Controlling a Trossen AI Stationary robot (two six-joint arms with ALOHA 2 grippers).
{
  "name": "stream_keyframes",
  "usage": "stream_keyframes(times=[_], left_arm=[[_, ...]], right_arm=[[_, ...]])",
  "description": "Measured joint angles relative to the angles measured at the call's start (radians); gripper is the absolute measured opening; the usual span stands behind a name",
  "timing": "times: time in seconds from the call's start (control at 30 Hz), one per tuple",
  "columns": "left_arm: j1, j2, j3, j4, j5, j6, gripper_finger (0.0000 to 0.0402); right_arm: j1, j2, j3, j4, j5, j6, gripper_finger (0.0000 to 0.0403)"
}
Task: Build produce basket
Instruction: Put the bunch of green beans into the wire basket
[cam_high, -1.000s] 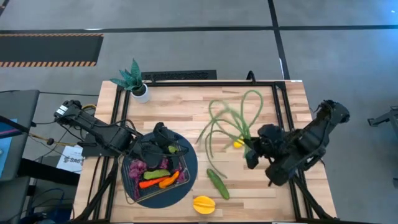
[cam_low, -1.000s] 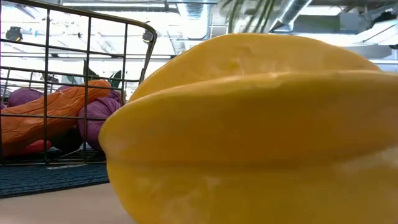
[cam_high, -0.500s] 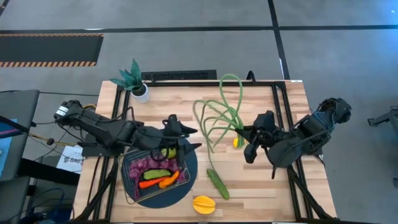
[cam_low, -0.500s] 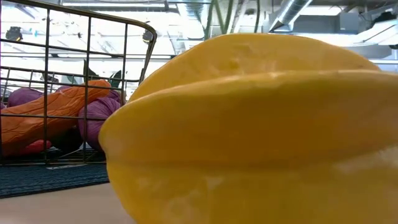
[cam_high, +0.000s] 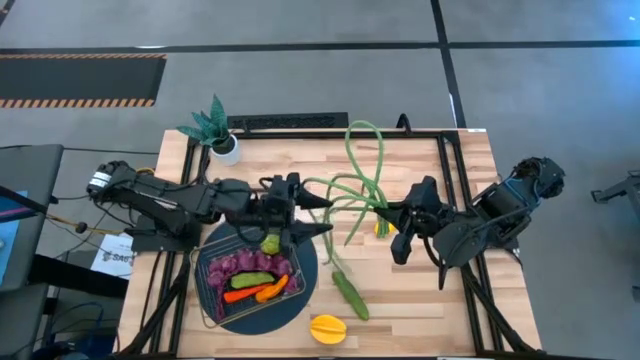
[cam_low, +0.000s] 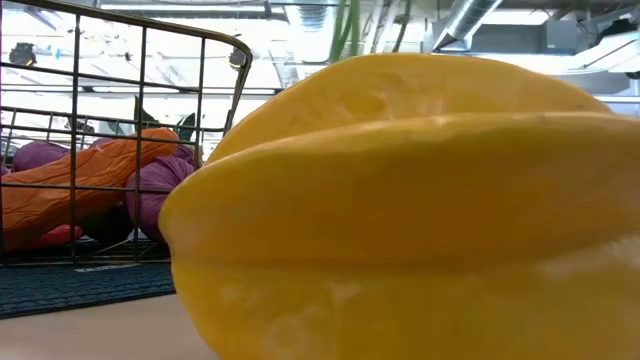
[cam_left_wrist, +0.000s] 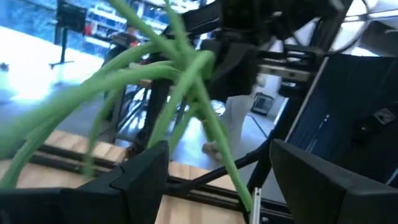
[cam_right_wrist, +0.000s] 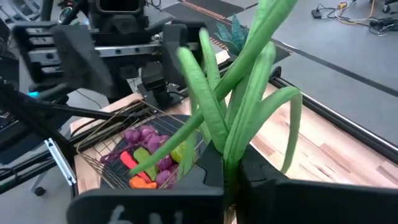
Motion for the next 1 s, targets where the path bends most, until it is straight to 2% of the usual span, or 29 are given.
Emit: stream_keyframes(times=[0.2, 0.33, 0.43, 0.53, 0.63, 0.73, 0.9, 1.0], left_arm=[[0.046, 0.021, 0.000, 0.006, 0.060, -0.061, 0.0265], [0.036, 0.026, 0.000, 0.001, 0.109, -0.006, 0.0265], [0.015, 0.017, 0.005, -0.080, 0.140, 0.015, 0.0265], [-0.011, -0.018, 0.033, -0.229, 0.043, 0.000, 0.0265], [-0.040, -0.056, 0.050, -0.342, -0.140, 0.014, 0.0265], [-0.067, -0.095, 0.054, -0.377, -0.257, 0.037, 0.0265], [-0.072, -0.161, 0.057, -0.456, -0.369, 0.013, 0.0265], [-0.055, -0.165, 0.054, -0.516, -0.373, -0.029, 0.0265]], right_arm=[[0.000, 0.000, 0.000, 0.000, 0.000, -0.015, 0.0006], [0.001, 0.000, 0.000, -0.004, -0.002, -0.016, 0.0006], [0.002, 0.000, 0.000, -0.009, -0.007, -0.017, 0.0007], [0.009, -0.001, 0.000, -0.010, -0.020, -0.017, 0.0007], [0.010, -0.001, 0.000, -0.016, -0.037, -0.017, 0.0006], [0.008, -0.001, 0.000, -0.020, -0.056, -0.017, 0.0006], [0.001, -0.002, 0.000, -0.029, -0.058, -0.017, 0.0006], [-0.001, -0.002, 0.000, -0.033, -0.065, -0.021, 0.0006]])
